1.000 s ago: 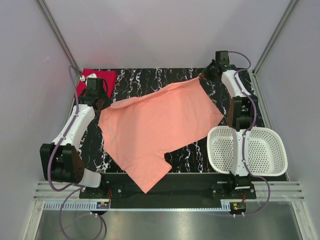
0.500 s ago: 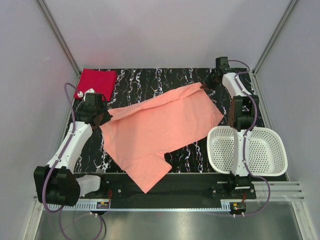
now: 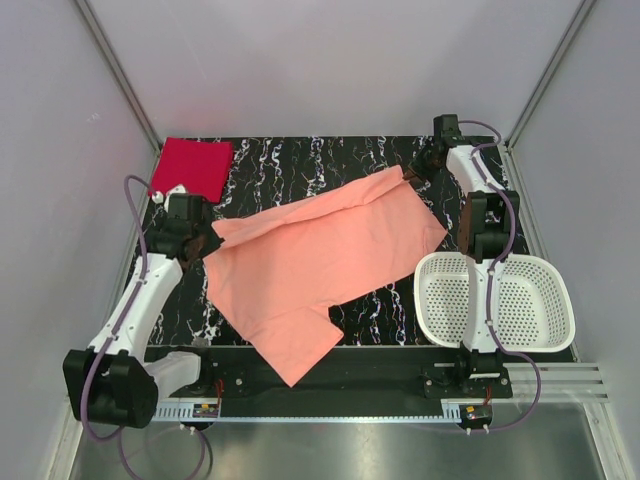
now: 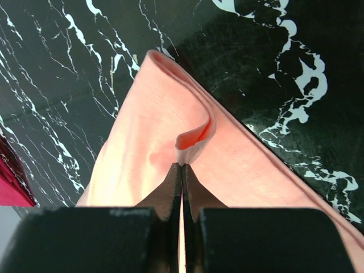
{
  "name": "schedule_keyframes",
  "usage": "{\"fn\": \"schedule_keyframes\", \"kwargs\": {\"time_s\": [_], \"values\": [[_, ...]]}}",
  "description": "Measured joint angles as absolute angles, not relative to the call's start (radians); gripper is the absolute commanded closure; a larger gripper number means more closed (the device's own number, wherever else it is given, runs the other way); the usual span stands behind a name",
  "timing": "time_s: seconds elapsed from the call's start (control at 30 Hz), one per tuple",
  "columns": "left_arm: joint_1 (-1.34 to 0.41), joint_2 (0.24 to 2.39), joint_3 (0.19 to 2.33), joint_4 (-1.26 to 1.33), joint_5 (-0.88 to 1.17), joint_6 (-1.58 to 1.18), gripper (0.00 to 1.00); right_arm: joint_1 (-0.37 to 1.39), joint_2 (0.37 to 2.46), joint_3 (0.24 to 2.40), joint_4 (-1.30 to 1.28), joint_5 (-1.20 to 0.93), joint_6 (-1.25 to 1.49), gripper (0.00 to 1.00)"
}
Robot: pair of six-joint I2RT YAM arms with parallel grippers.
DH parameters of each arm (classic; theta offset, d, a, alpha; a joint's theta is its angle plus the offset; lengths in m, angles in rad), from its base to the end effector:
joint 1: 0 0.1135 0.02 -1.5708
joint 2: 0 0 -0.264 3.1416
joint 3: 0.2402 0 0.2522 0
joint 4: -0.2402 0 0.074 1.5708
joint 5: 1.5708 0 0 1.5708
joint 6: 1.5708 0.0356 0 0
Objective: Fold and stack the t-shirts
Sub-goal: Fold the tshirt
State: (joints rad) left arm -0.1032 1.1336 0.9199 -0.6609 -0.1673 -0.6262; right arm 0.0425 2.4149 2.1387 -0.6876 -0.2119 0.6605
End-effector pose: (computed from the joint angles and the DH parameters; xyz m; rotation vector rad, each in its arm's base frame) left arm 0.2297 -0.0178 0.2756 -0.7001 2.3298 -0.1242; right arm 0.5306 0.0301 0.1905 0.7058 2.4949 0.5381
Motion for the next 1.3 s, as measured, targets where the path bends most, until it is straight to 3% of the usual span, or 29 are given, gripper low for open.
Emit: {"fn": "schedule_keyframes", "kwargs": {"time_s": [0.73,0.77,0.8,0.93,0.97,1.07,1.23,1.3], "values": [[-0.120,1.145,0.862,-0.665,-0.154,-0.641,0.99,0.011,2.416,2.157,-0.730,-0.249,0.609,1.00],[-0.120,1.148,0.862,-0.665,-0.154,-0.641,0.94,0.011,2.416,2.157,-0.730,-0.249,0.609,0.99],[-0.120,1.152,0.862,-0.665,-0.154,-0.640,0.79,0.011,2.416,2.156,-0.731,-0.249,0.609,0.98],[-0.120,1.152,0.861,-0.678,-0.158,-0.643,0.45,0.011,2.416,2.155,-0.765,-0.219,0.595,0.88],[-0.120,1.148,0.861,-0.686,-0.163,-0.643,0.41,0.011,2.416,2.151,-0.775,-0.202,0.591,0.74],[-0.120,1.116,0.859,-0.718,-0.187,-0.651,0.30,0.011,2.410,2.117,-0.798,-0.114,0.573,0.55],[-0.093,1.098,0.871,-0.717,-0.214,-0.643,0.31,0.015,2.401,2.075,-0.772,-0.076,0.537,0.40],[-0.061,1.163,0.909,-0.699,-0.203,-0.621,0.26,0.022,2.411,2.114,-0.756,-0.104,0.515,0.34]]}}
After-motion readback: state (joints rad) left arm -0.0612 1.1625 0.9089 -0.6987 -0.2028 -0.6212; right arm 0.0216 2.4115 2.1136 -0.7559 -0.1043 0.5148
